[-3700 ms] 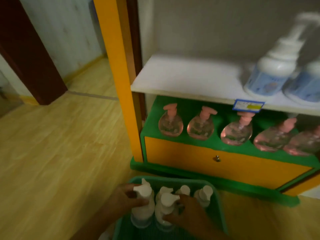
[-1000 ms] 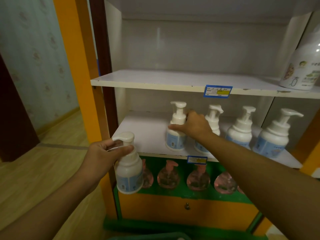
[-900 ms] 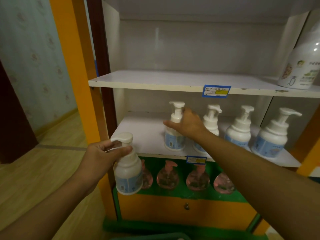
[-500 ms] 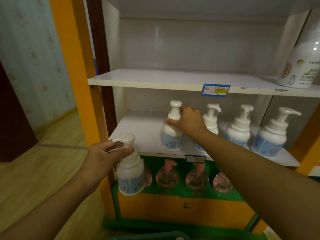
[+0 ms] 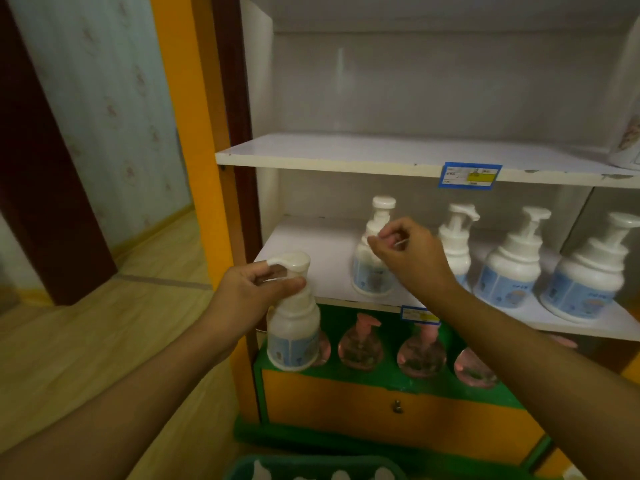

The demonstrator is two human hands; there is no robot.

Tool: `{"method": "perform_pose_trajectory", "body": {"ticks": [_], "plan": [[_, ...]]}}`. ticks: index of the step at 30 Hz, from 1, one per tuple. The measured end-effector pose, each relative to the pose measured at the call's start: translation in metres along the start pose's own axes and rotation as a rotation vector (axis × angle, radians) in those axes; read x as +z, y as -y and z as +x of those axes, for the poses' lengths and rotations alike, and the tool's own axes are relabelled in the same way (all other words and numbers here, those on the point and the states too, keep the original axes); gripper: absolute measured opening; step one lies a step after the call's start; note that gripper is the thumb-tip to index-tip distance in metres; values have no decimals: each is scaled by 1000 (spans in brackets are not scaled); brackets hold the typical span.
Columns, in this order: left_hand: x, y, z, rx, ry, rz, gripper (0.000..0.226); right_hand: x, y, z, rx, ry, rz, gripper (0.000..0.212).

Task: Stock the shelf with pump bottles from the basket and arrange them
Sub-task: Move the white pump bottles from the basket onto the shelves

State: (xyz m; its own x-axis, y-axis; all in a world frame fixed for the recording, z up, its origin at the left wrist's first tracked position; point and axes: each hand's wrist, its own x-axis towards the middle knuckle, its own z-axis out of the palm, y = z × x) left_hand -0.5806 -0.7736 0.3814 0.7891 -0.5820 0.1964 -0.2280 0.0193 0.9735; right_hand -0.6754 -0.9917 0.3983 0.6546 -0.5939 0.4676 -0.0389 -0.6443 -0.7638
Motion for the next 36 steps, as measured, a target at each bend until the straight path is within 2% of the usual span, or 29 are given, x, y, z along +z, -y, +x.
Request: {"method": "perform_pose_trajectory", "body": {"ticks": [2,5,7,10,14,17,19,23,36], "plan": [[5,-6,2,11,34,0,17,9,12,-9,-72,224,34,13],[9,-18,8,35,44,-9,14,25,23,-20,-87,622,87,39],[10,-25,12,54,56,-16,21,33,24,-24,-78,699,147,53],[9,-29,14,56,108,-11,30,39,26,-23,-102,628,189,59],[0,-24,15,50,157,46,31,47,28,-23,-136,564,102,50],[-18,-20,15,33,143,67,44,55,26,-19,-79,423,54,51],[-32,-16,14,-7,102,65,40,61,25,-8,-36,303,-29,54],[-55,-3,5,-45,65,83,25,72,25,17,-2,213,-90,57],[-81,24,-6,-98,56,141,25,95,23,51,93,161,-142,54]]}}
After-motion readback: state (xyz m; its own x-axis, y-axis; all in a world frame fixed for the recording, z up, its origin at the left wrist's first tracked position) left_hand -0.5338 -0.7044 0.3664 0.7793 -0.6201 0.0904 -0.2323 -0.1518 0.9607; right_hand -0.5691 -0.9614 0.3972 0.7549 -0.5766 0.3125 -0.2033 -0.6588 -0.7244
